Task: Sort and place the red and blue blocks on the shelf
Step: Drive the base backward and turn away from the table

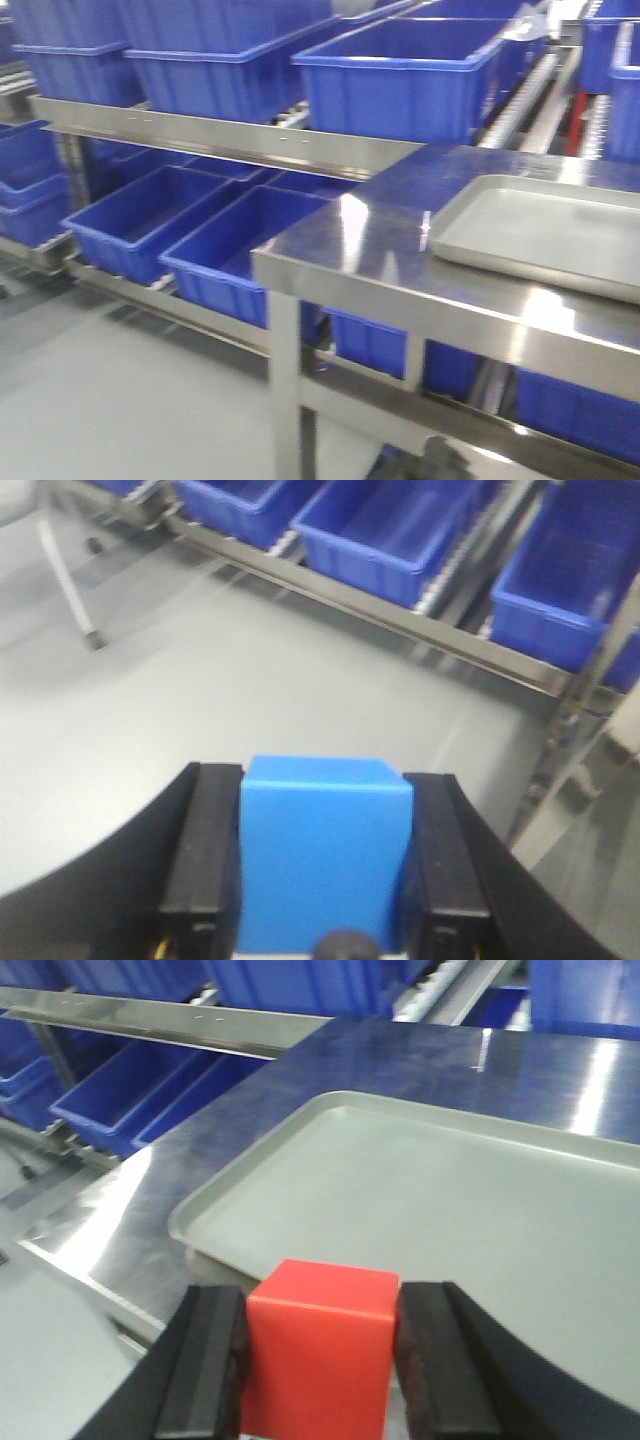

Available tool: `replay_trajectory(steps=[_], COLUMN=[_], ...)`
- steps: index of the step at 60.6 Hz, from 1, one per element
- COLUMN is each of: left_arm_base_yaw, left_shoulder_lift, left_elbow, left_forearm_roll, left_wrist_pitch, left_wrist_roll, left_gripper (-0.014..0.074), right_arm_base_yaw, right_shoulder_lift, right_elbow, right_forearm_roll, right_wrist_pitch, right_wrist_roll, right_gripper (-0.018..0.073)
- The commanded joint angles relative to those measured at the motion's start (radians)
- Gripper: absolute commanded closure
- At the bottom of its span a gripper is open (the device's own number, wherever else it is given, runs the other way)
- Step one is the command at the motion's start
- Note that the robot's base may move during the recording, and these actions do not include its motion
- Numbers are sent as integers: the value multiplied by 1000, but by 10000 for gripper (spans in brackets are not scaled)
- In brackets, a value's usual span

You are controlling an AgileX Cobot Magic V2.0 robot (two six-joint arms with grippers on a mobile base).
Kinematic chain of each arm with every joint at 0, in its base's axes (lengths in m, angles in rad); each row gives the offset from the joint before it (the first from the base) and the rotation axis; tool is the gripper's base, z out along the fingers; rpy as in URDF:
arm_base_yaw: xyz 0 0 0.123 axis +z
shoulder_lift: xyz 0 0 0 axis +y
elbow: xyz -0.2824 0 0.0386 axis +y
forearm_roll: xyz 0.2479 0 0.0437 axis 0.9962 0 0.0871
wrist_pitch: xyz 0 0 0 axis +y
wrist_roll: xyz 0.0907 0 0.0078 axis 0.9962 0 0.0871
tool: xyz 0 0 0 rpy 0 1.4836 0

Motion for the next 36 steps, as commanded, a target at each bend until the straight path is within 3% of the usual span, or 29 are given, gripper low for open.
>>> replay_trajectory(steps=[1, 36], left_arm_base_yaw=[0, 0], left_shoulder_lift=[5, 5], left_elbow=[-28, -28], left_forearm_roll=[-4, -4], left_wrist_pitch=[-75, -75], left_wrist_roll=[0, 0], left_gripper=[472, 472], right_arm_base_yaw=[-5, -5], right_shoulder_lift=[4, 4], right_elbow=[-30, -30], right_forearm_roll=[-5, -5], right_wrist_pitch=[-91, -91], right_wrist_roll=[-4, -4], right_gripper=[510, 510])
